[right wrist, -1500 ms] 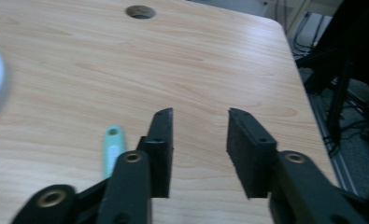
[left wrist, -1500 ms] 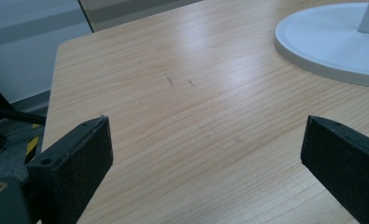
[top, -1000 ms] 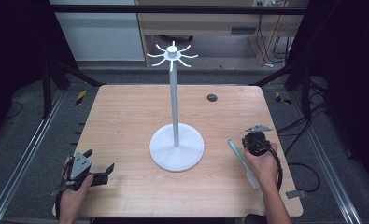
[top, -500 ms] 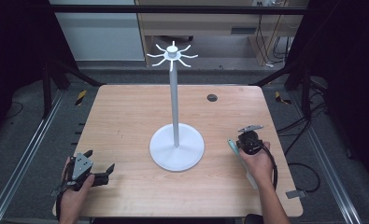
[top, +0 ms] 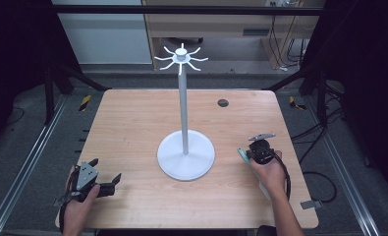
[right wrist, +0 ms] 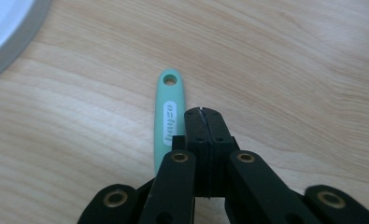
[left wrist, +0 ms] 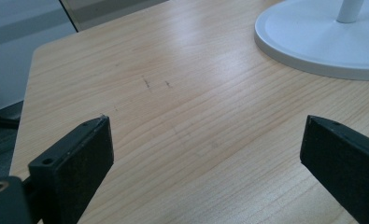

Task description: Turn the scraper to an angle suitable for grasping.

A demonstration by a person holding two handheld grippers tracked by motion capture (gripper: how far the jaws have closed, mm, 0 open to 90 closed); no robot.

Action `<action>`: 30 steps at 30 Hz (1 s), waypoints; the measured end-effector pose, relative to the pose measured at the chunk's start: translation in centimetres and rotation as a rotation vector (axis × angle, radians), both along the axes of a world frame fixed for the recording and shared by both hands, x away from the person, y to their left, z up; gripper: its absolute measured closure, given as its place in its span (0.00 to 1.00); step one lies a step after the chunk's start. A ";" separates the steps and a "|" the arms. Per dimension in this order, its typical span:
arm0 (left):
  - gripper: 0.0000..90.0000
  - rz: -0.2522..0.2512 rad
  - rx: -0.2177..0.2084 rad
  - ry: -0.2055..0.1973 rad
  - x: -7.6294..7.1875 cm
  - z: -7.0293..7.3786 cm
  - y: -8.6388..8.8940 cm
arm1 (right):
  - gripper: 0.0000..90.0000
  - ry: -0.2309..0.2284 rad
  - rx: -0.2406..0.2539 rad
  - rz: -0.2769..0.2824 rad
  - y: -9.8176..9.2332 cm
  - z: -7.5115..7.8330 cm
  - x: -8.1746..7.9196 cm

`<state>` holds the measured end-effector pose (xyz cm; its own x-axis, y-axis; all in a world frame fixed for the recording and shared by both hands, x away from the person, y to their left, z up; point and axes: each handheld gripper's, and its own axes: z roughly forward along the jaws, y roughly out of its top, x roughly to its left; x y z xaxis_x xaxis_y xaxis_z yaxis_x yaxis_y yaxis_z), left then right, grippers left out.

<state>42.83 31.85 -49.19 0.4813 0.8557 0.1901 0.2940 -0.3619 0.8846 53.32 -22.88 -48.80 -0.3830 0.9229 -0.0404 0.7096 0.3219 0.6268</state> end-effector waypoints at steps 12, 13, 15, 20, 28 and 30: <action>0.03 0.009 0.025 -0.011 0.0 0.3 0.3 | 1.00 0.058 0.039 0.167 2.3 0.2 -1.8; 0.02 0.013 0.018 -0.012 0.0 0.3 0.4 | 1.00 0.063 0.031 0.188 2.9 0.3 -2.1; 0.02 0.015 0.017 -0.013 0.0 0.3 0.4 | 1.00 0.068 0.017 0.197 3.2 0.4 -2.3; 0.02 0.020 0.018 -0.010 0.0 0.3 0.6 | 1.00 0.049 0.013 0.197 3.2 1.0 -2.4; 0.02 0.029 0.002 -0.013 -0.1 0.4 0.9 | 1.00 0.070 -0.083 0.263 4.1 2.7 -2.7; 0.02 0.030 0.001 -0.011 -0.1 0.4 1.0 | 0.99 0.083 -0.100 0.268 4.4 2.7 -2.6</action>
